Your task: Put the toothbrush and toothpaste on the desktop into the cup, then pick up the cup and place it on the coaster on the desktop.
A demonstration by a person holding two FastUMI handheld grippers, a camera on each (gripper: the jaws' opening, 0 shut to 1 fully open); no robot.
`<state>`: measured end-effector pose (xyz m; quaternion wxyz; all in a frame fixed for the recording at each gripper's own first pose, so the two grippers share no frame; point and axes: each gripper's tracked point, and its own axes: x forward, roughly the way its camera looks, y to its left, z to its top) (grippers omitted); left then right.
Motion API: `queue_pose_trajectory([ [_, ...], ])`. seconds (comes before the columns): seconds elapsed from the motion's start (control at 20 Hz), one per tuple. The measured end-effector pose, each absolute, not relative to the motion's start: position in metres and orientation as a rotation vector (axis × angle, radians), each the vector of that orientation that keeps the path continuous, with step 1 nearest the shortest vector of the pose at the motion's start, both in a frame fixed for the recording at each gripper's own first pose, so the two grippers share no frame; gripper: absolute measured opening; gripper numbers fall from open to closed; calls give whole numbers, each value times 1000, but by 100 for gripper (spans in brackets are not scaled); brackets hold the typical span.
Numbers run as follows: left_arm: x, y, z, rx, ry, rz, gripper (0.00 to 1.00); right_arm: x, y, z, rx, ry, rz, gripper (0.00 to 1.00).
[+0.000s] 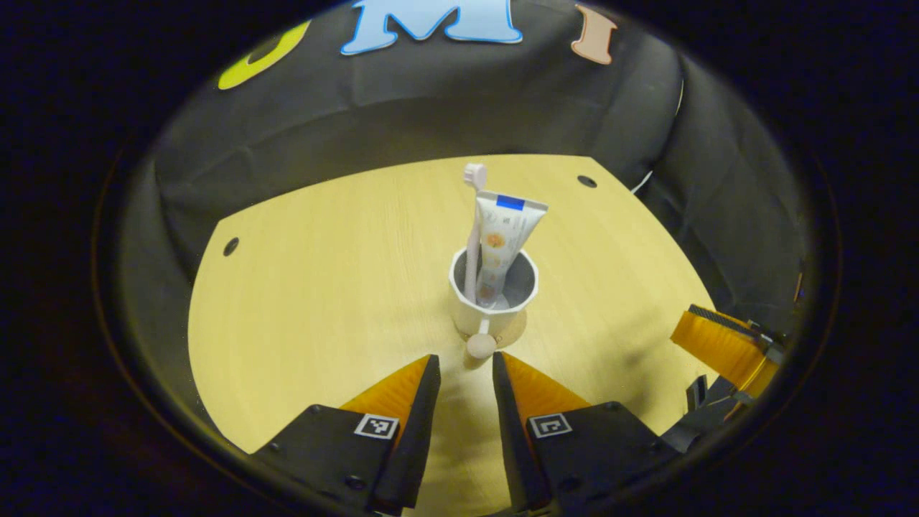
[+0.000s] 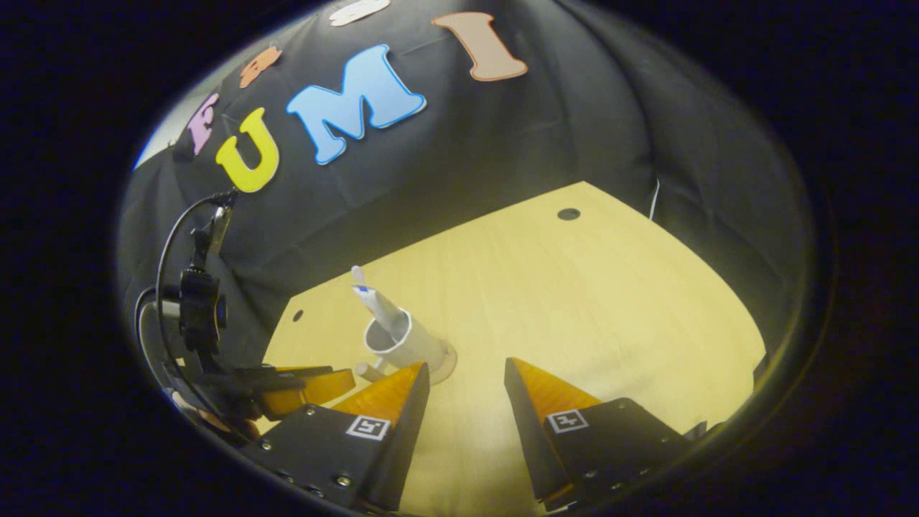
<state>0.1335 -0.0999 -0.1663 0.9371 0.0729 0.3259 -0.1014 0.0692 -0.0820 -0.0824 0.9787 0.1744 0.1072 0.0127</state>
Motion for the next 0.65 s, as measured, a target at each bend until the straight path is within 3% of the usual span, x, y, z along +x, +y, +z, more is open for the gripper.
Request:
queue_pose_trajectory([
  [0.05,128,-98,-155,149,625,-202,52,64,-79,-70,336,189,30,65],
  [0.15,113,-93,-130,140,546,-190,48,55,-72,-46,310,139,43,65],
  [0.3,92,-91,-86,118,407,-163,56,38,-63,-12,252,68,65,65],
  [0.45,76,-86,-33,99,238,-130,56,21,-53,24,199,-12,88,65],
  [0.5,69,-86,-14,96,183,-121,52,14,-50,37,184,-44,89,65],
  [0.55,62,-84,10,94,118,-108,56,9,-49,48,168,-77,86,65],
  [0.65,49,-80,49,85,4,-87,56,0,-48,70,124,-143,71,65],
])
